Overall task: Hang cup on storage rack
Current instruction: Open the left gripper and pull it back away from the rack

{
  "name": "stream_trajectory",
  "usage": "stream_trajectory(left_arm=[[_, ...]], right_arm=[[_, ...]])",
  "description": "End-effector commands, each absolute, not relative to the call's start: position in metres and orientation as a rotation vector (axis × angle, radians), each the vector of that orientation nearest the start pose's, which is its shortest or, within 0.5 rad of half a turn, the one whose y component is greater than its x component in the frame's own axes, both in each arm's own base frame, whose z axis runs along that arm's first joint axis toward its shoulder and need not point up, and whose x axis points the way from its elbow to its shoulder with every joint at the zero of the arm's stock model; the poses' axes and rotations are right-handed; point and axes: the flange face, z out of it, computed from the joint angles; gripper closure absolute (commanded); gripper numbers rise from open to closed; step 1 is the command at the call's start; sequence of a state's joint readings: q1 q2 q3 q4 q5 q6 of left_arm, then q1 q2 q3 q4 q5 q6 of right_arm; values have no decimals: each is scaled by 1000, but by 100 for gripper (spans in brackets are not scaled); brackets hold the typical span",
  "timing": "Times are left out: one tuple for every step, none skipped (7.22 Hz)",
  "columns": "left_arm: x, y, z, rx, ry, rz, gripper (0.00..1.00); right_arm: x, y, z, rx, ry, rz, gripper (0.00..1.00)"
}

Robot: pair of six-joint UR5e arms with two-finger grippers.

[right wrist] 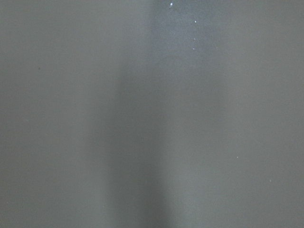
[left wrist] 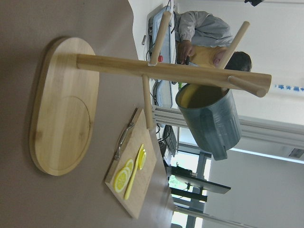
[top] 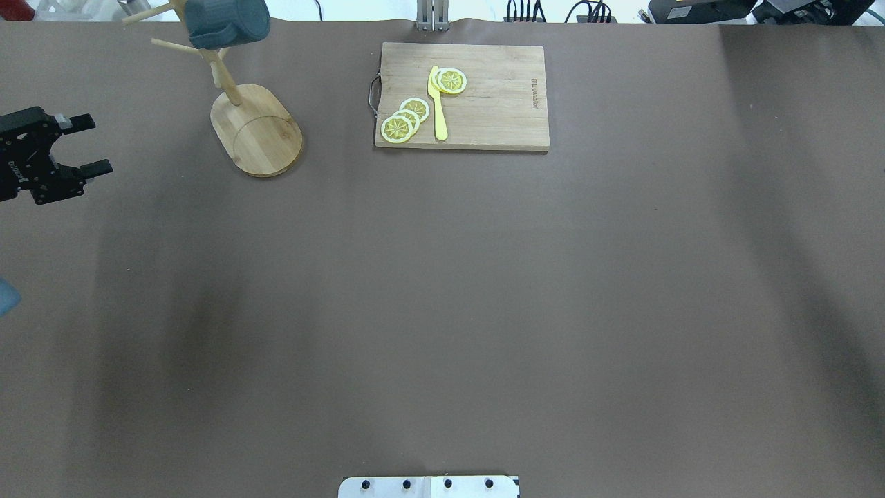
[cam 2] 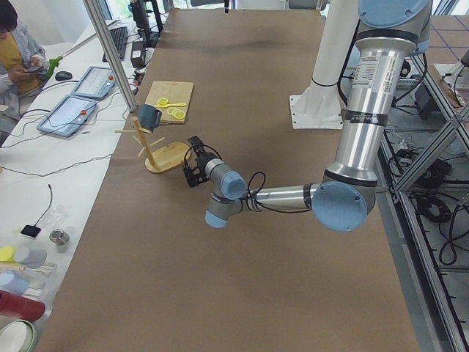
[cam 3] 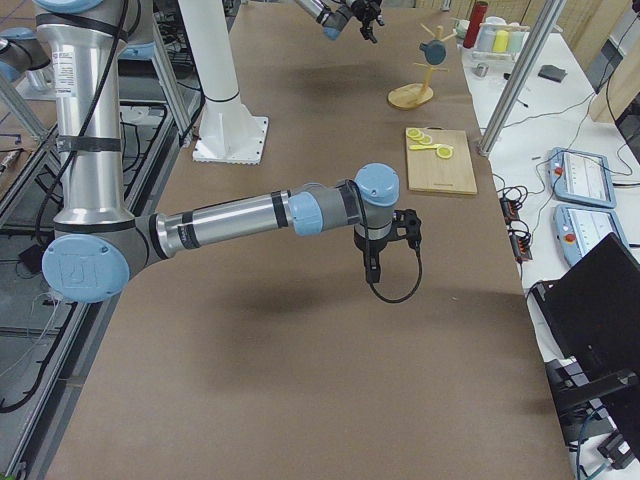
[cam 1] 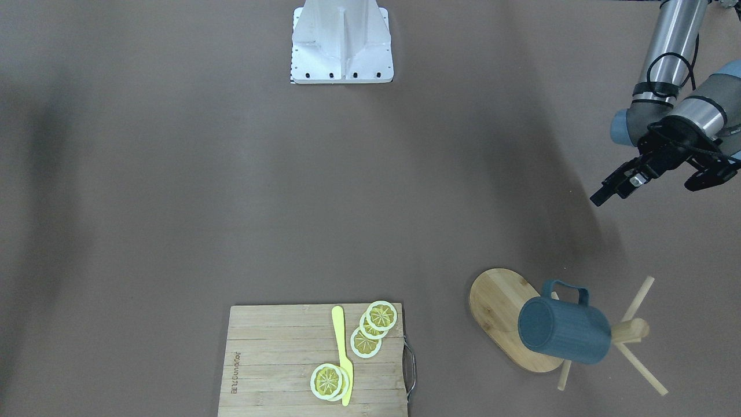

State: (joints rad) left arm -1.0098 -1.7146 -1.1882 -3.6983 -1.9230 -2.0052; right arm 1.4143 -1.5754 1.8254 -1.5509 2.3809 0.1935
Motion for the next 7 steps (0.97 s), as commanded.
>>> stream_trajectory(left_arm=[[145, -484, 567, 615, 1717, -505, 2], [140, -486, 569, 792, 1615, -374, 2], [135, -479, 584, 920, 1498, -261, 2], [124, -464, 608, 1021, 1365, -190, 2], [116, -462, 622, 1086, 1228, -104, 2], [96, -472, 628, 1112, 1120, -94, 2], [68, -485, 634, 1124, 1007, -102, 2]], right_arm=[[-14, -496, 530, 113, -835, -70, 0], [-13, -496, 529, 119, -837, -69, 0], [-12, -497, 527, 123, -834, -71, 0], [-11, -498, 527, 133, -833, -77, 0], [-9, -500, 524, 142, -830, -77, 0], [-9, -500, 525, 142, -827, -78, 0], [-7, -500, 525, 144, -825, -75, 0]])
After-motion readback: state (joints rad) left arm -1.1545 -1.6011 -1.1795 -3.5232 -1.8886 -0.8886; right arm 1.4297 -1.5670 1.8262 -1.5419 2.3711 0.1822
